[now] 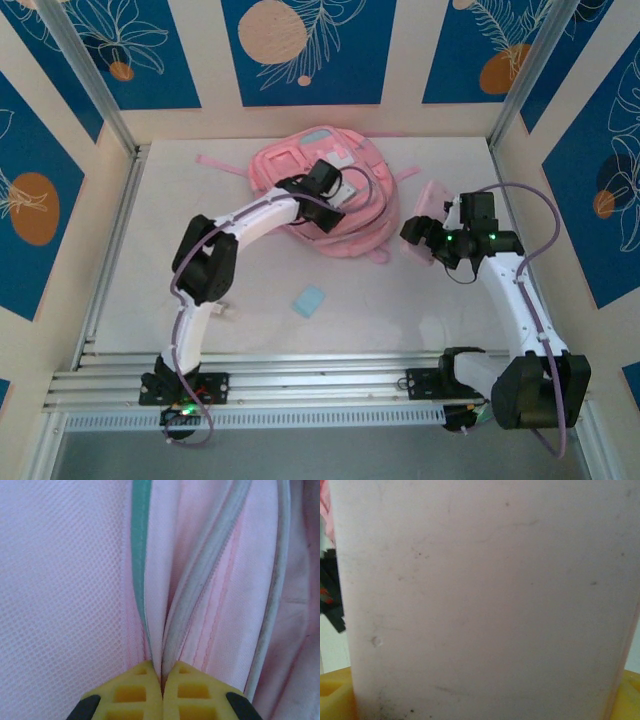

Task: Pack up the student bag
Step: Open the student bag at the top-center of the table, then place the book in the student bag.

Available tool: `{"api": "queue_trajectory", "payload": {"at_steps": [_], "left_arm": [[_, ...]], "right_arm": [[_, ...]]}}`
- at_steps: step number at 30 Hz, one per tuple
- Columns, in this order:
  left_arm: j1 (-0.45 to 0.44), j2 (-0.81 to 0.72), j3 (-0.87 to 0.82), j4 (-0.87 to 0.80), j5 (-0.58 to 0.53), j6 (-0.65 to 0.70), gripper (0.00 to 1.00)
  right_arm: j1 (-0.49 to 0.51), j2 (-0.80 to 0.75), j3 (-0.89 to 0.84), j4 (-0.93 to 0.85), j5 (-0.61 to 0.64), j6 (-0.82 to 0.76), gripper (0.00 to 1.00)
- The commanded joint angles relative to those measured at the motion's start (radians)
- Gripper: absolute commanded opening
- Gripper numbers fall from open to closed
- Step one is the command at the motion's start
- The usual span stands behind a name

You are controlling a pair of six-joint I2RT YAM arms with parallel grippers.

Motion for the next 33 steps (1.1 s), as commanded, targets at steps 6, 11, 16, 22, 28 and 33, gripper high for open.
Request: {"api": "queue_trajectory", "payload": {"at_steps": [6,11,16,22,28,33], "left_arm": [[0.133,-0.173,0.022,0.104,0.345,-0.355,0.0],[0.164,-0.199,-0.01,0.237,0.464,-0.526,0.0],[0.165,-0.22,-0.02,0.326,0.507,-0.623,0.0],[0.165,-0.226,-0.027,0.397,0.516,-0.698,0.0],[0.166,-0.222,-0.043,0.456,0.508,-0.74,0.0],[0.175,-0.22,-0.053,0.478,0.506,-0.75,0.0]], "right_arm": [[0.135,0.102,0.044,0.079,-0.045,0.03,0.76],[0.219,0.228,0.118,0.123,-0.029,0.043,0.76],[0.253,0.422,0.269,0.184,-0.06,0.091,0.76],[0.291,0.721,0.529,0.191,-0.078,0.185,0.76],[0.335,0.901,0.71,0.16,-0.082,0.234,0.9],[0.342,0.867,0.668,0.17,-0.037,0.215,0.99]]}}
